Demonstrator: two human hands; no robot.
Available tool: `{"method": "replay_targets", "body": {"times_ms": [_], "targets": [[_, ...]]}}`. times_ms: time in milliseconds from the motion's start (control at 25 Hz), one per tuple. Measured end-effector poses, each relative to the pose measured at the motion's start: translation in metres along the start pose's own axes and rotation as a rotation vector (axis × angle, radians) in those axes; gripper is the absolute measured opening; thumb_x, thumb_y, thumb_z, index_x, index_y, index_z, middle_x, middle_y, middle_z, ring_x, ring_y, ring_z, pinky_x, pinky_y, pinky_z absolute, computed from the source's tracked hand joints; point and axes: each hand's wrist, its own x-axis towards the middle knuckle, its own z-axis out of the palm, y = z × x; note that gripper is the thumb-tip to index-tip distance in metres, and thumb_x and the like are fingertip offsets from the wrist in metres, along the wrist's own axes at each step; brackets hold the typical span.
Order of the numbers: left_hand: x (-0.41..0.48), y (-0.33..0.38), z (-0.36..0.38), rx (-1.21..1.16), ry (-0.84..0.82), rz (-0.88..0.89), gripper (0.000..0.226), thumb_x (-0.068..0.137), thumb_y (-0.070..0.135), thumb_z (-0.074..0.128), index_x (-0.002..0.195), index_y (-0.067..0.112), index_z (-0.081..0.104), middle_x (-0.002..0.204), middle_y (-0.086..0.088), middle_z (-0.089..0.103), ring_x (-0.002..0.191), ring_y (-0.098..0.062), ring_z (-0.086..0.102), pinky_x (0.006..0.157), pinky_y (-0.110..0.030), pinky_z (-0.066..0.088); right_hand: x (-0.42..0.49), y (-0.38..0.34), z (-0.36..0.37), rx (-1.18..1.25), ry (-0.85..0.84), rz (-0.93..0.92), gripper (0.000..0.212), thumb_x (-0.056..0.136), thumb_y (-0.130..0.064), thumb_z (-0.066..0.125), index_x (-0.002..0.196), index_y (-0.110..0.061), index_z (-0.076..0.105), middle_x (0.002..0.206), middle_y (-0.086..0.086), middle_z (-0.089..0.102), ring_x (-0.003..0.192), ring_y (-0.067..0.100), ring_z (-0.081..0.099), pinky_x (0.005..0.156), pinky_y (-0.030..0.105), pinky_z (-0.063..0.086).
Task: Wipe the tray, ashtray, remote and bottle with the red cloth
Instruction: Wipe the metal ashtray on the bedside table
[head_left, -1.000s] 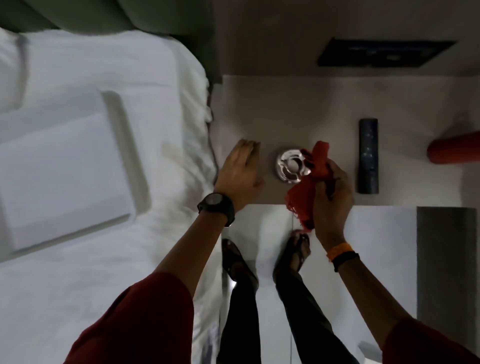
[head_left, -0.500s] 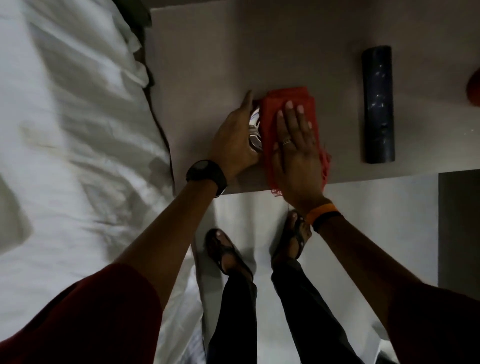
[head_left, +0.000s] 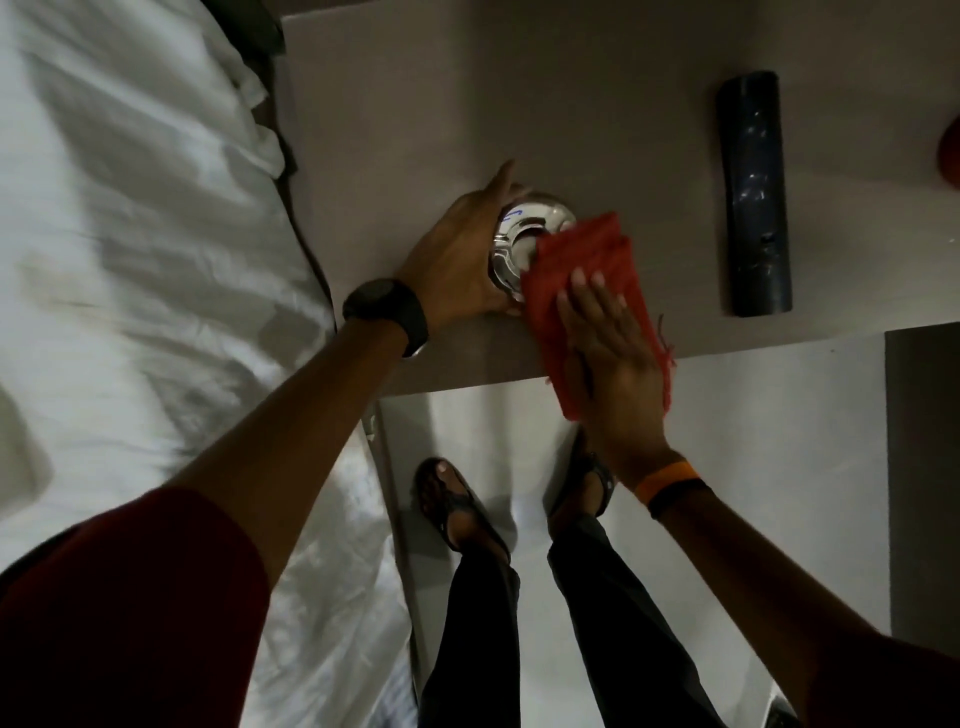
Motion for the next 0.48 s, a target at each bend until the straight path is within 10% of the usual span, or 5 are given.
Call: {"method": "replay_targets", "body": {"times_ms": [240,480], "targets": [[0.009,0.001,-0.027,0.182,-0.063,0.162,0.113,0.077,-0.002,0.076,0.158,0.011,-0.002,0.168,-0.017,0.005,0.155,-0.028,-0.007,0.125,-0.043,0.002,-0.012,-0.006,-0.031,0.45,0.191,0.473,0.029,0.098,-0.005,0.053,0.124,-0.014,0.063,0.113,-0.002,0.067,0.095,-0.002,0.063,0.094,0.03,0.057],[-0.02,0.035,0.023,-0.076,0.328,-0.274,0.101,0.075,0.034,0.08,0.153,0.002,0.024,0.154,-0.018,0.037,0.143,-0.036,0.035,0.118,-0.037,0.029,0.051,-0.018,-0.058,0.696,0.513,0.495,0.026,0.099,-0.011,0.048,0.121,-0.004,0.06,0.117,0.004,0.067,0.107,0.005,0.064,0.097,0.023,0.054]]}}
